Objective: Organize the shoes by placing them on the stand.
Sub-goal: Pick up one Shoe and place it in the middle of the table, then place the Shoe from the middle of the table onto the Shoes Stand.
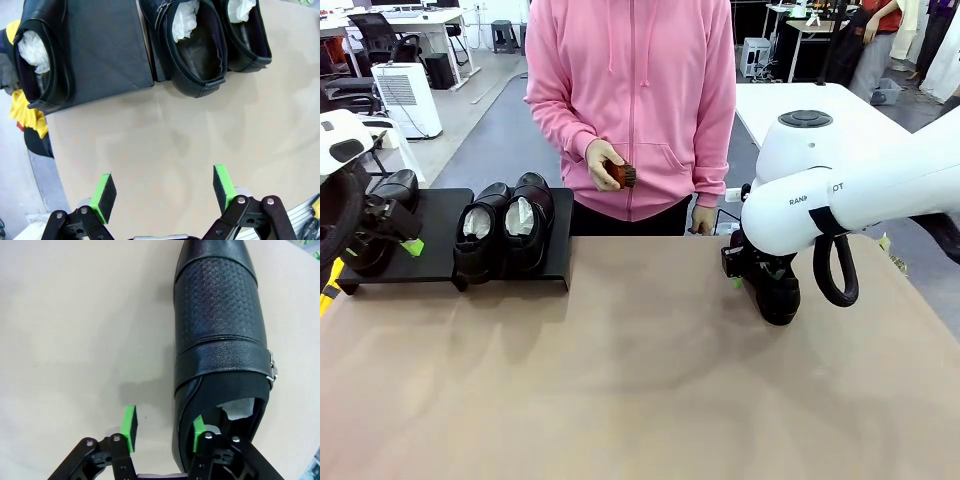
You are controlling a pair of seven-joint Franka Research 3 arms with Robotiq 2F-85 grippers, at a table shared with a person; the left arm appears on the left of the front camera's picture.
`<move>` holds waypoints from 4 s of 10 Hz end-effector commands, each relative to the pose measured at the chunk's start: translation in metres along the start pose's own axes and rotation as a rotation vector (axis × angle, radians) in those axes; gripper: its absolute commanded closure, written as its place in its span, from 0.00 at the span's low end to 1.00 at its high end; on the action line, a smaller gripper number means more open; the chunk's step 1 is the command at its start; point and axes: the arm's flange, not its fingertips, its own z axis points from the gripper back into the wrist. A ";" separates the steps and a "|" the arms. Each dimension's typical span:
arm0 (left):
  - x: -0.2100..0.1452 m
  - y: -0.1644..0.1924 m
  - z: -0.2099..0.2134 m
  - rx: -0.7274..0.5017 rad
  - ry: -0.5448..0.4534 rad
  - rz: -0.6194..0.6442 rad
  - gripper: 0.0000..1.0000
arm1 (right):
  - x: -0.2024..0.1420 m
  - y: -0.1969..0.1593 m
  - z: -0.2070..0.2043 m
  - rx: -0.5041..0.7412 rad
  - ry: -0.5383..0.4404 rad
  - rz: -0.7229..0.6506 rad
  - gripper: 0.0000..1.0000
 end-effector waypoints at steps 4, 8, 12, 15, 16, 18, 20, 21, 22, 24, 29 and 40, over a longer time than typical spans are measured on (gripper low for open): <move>-0.001 0.000 -0.002 -0.014 -0.013 0.013 0.00 | 0.013 -0.003 0.005 -0.063 0.017 -0.018 1.00; -0.001 0.000 -0.002 -0.014 -0.013 0.013 0.00 | 0.014 0.001 0.017 -0.029 0.028 -0.110 1.00; -0.001 0.000 -0.002 -0.014 -0.013 0.013 0.00 | -0.049 0.088 0.108 0.060 -0.076 -0.163 1.00; -0.001 0.000 -0.002 -0.014 -0.013 0.013 0.00 | -0.114 0.175 0.103 0.097 -0.030 -0.085 1.00; -0.001 0.000 -0.002 -0.014 -0.013 0.013 0.00 | -0.123 0.191 0.092 0.165 -0.012 -0.075 1.00; -0.001 0.000 -0.002 -0.014 -0.013 0.013 0.00 | -0.136 0.205 0.081 0.256 -0.018 -0.125 1.00; -0.001 0.000 -0.002 -0.014 -0.013 0.013 0.00 | -0.143 0.216 0.064 0.288 -0.001 -0.170 1.00; -0.001 0.000 -0.002 -0.014 -0.013 0.013 0.00 | -0.145 0.221 0.057 0.305 -0.002 -0.185 0.97; -0.001 0.000 -0.002 -0.014 -0.013 0.013 0.00 | -0.144 0.226 0.050 0.304 0.005 -0.191 0.89; -0.001 0.000 -0.002 -0.014 -0.013 0.013 0.00 | -0.146 0.233 0.043 0.296 0.024 -0.167 0.64; -0.001 0.000 -0.002 -0.014 -0.013 0.013 0.00 | -0.147 0.216 0.072 0.381 0.001 -0.176 0.00; -0.001 0.000 -0.002 -0.014 -0.013 0.013 0.00 | -0.142 0.225 0.074 0.362 0.001 -0.183 0.00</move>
